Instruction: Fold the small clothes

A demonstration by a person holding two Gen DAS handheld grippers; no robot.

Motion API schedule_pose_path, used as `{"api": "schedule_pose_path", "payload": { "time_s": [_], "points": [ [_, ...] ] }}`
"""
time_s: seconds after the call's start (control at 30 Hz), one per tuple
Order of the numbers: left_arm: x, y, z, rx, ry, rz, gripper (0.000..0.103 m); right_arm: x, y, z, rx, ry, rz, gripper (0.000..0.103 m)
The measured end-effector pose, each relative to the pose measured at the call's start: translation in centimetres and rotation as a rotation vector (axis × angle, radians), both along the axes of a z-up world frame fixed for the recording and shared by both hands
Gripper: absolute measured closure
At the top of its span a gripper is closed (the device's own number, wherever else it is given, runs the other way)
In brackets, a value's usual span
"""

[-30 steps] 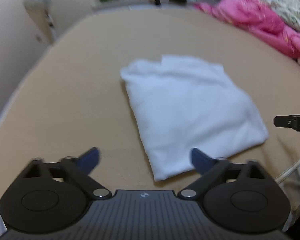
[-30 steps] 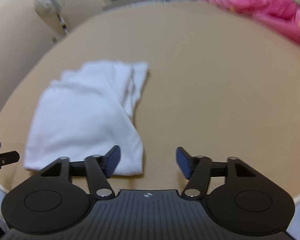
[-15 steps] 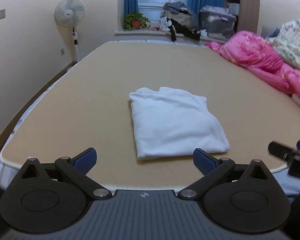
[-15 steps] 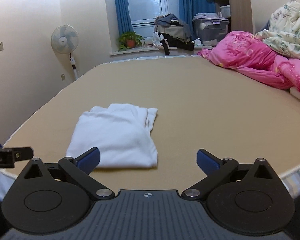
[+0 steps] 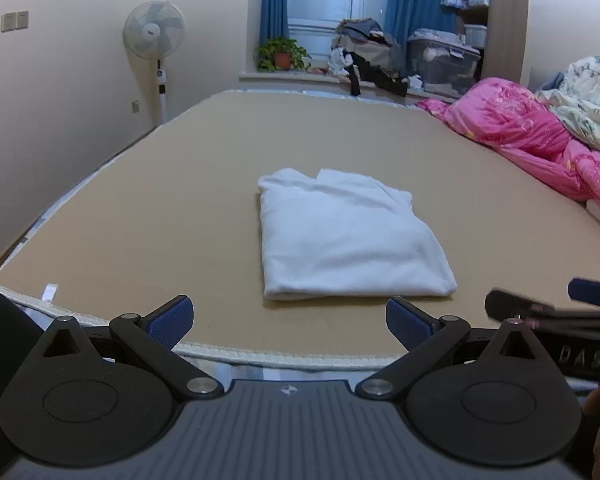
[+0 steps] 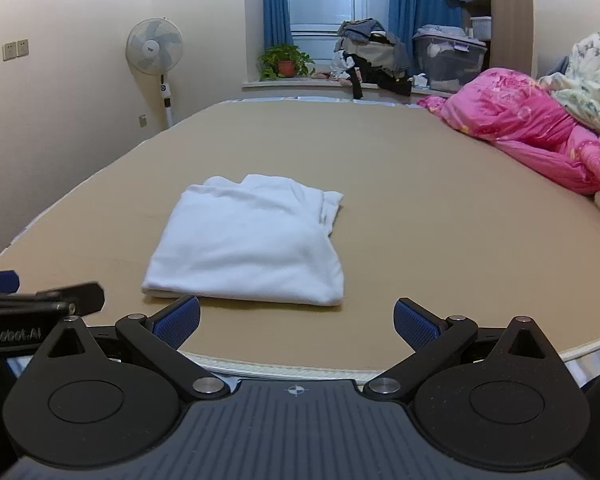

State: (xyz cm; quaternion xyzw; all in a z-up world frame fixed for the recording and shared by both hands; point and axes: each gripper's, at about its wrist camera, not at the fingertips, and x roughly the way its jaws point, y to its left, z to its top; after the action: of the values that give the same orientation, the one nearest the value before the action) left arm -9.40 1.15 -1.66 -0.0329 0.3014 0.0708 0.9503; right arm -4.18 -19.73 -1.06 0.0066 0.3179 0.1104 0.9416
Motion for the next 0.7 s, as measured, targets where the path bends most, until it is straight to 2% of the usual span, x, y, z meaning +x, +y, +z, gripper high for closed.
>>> {"api": "schedule_pose_path", "payload": {
  "time_s": [0.13, 0.7],
  "points": [
    [0.0, 0.2, 0.0, 0.01, -0.011, -0.01, 0.0, 0.1, -0.3, 0.0, 0.026, 0.002, -0.006, 0.001],
    [0.2, 0.6, -0.3, -0.004, 0.0, -0.009, 0.0, 0.0, 0.8, -0.3, -0.013, -0.002, 0.004, 0.001]
  ]
}}
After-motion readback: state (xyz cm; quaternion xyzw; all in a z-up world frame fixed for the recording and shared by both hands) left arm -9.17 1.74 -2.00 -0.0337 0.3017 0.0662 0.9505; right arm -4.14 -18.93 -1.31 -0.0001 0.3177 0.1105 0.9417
